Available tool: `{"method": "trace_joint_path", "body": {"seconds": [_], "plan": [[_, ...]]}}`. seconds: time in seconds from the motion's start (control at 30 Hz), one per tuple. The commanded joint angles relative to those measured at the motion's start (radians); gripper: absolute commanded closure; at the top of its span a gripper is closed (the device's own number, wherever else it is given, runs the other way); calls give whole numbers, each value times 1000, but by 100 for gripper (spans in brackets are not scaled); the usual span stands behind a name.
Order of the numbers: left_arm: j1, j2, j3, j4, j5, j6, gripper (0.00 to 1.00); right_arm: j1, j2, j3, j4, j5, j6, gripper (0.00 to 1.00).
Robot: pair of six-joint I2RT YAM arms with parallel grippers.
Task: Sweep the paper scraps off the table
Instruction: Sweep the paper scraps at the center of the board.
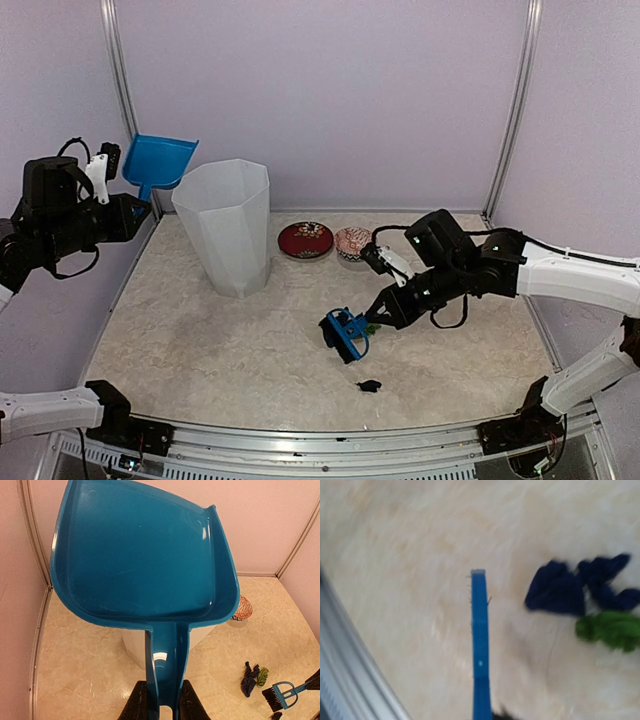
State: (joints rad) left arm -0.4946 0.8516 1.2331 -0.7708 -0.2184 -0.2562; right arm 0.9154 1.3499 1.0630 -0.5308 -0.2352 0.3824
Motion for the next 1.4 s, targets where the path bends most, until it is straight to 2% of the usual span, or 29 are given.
{"method": "trace_joint_path", "body": {"seconds": [0.0, 0.17, 0.43, 0.87, 1.0, 1.13, 1.37], "plan": [[-5, 0, 5, 34, 25, 12, 100, 34, -10, 41, -175, -115, -115, 100], [-5, 2, 10, 41, 57, 15, 100, 106, 18, 85, -306, -116, -165, 100], [-6, 0, 22, 40, 146, 18, 100, 137, 120, 132, -425, 28, -231, 100], [-12, -16, -11, 45, 344, 3, 100, 137, 226, 214, -297, 368, -419, 100], [-17, -31, -34, 43, 406, 4, 100, 134, 223, 244, -268, 405, -454, 100], [-29, -49, -68, 52, 447, -7, 100, 126, 189, 275, -276, 422, -459, 100], [-83, -77, -122, 85, 536, -11, 100, 89, 91, 308, -304, 591, -370, 100]]}}
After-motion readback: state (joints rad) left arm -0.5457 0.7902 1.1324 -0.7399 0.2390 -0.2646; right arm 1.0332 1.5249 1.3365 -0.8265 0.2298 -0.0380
